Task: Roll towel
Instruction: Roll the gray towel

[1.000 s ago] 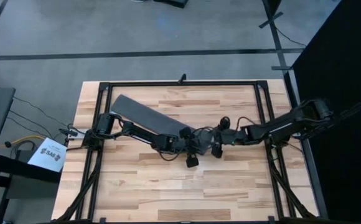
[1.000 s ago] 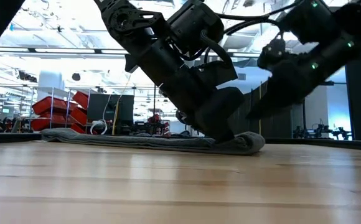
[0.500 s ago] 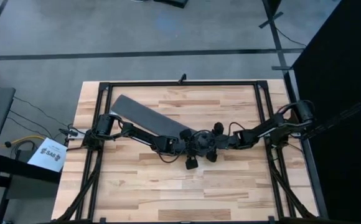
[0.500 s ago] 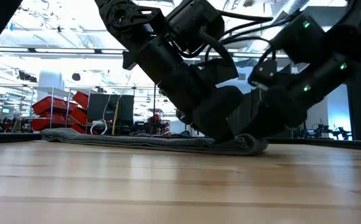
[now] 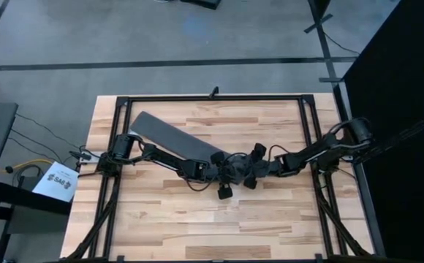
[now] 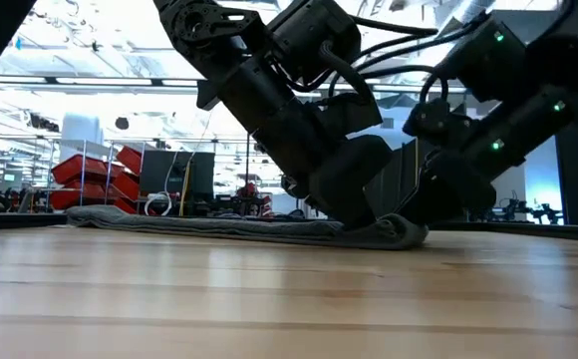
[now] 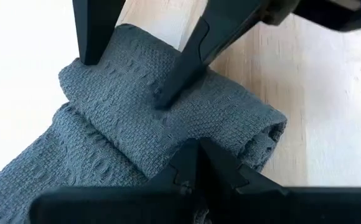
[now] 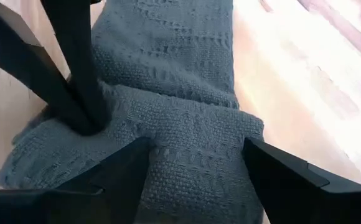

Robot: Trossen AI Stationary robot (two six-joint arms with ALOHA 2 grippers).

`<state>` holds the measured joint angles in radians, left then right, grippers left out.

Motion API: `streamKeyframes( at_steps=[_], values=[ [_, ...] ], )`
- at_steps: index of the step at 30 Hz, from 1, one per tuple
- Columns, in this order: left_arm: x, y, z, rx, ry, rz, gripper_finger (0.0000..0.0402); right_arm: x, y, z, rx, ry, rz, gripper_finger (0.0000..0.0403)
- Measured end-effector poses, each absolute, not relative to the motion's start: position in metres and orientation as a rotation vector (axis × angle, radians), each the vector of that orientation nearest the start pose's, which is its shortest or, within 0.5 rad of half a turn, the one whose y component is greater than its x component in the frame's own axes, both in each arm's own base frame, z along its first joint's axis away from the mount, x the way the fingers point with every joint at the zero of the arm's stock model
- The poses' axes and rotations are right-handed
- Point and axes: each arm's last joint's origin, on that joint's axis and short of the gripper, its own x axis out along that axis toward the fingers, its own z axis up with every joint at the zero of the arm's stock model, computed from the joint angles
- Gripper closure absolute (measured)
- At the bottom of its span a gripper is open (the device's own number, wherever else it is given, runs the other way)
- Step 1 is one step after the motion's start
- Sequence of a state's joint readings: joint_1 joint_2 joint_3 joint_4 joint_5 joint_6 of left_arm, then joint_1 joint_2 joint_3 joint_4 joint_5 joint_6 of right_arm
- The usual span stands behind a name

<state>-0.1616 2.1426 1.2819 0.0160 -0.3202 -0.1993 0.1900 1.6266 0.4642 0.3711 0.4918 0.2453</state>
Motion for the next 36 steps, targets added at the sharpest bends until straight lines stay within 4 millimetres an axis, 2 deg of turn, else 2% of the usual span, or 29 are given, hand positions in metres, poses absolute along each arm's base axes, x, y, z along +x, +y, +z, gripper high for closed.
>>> streamKeyframes(
  at_steps=[3,9,12,18,21,26,33,36],
  values=[
    [0.427,-0.060,0.107,0.012,0.809,0.232,0.0396,0.251,0.034,0.103,-0.054,0.707,-0.371,0.0148],
    [0.426,-0.060,0.107,0.011,0.811,0.232,0.0396,0.245,0.031,0.130,-0.105,0.639,-0.388,0.0148],
    [0.426,-0.060,0.107,0.009,0.812,0.233,0.0396,0.240,0.029,0.122,-0.102,0.679,-0.405,0.0148],
    [0.426,-0.060,0.107,0.007,0.811,0.234,0.0396,0.242,0.030,0.107,-0.088,0.722,-0.426,0.0148],
    [0.426,-0.060,0.107,0.007,0.812,0.234,0.0396,0.243,0.030,0.110,-0.121,0.723,-0.417,0.0148],
    [0.426,-0.060,0.107,0.007,0.811,0.234,0.0396,0.244,0.030,0.132,-0.116,0.643,-0.407,0.0148],
    [0.426,-0.060,0.107,0.002,0.815,0.231,0.0396,0.242,0.030,0.108,-0.056,0.696,-0.398,0.0148],
    [0.426,-0.060,0.107,-0.007,0.817,0.226,0.0396,0.242,0.031,0.107,-0.063,0.701,-0.397,0.0148]
  ],
)
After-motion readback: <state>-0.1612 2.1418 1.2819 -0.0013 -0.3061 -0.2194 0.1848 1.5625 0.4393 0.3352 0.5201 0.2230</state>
